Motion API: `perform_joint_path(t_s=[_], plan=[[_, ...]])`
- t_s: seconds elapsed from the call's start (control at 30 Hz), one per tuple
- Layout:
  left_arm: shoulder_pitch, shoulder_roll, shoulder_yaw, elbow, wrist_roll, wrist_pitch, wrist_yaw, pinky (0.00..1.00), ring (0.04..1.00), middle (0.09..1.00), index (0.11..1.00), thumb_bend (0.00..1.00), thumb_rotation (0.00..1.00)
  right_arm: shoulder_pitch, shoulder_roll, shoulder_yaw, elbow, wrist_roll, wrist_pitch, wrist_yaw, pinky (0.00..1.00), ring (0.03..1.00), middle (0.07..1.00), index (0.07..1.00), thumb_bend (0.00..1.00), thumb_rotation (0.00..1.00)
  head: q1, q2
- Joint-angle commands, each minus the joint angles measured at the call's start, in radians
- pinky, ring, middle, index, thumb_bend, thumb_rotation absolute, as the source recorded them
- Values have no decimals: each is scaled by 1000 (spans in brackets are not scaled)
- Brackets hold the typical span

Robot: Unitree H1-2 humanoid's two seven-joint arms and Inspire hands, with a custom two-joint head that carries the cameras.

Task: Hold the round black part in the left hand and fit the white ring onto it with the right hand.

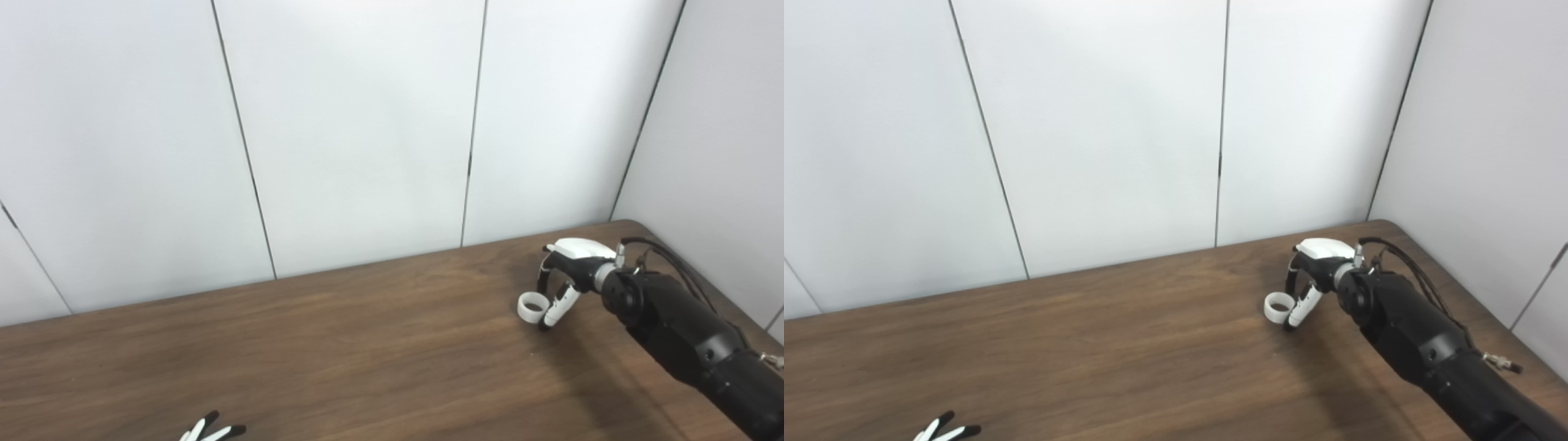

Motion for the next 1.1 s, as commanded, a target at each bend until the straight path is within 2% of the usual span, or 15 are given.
perform_joint_path(t_s=[0.0, 0.47, 0.63, 0.83, 1.07], plan=[[-19, -3, -4, 10, -6, -22, 21, 1000, 1000, 858, 480, 518, 40, 44, 9, 20, 17, 8, 1, 51, 972, 1000, 1000, 972, 1000, 235, -1, -1], [-59, -11, -13, 82, 12, -35, 43, 1000, 1000, 856, 479, 518, 39, 54, 6, 11, 18, 20, -11, 31, 979, 1000, 1000, 1000, 981, 217, -11, -30], [-73, -11, -20, 105, 14, -38, 53, 1000, 1000, 854, 480, 518, 39, 47, -10, 11, -13, 23, 13, 67, 999, 1000, 1000, 1000, 1000, 258, -12, -37], [-82, -12, -26, 117, 17, -35, 60, 1000, 1000, 854, 480, 518, 39, 20, -34, 18, -48, 32, 56, 162, 1000, 1000, 1000, 1000, 1000, 316, -13, -43], [-84, -11, -28, 124, 19, -43, 69, 1000, 1000, 854, 480, 518, 39, 21, -39, 19, -80, 35, 84, 215, 979, 1000, 1000, 1000, 1000, 307, -13, -45]])
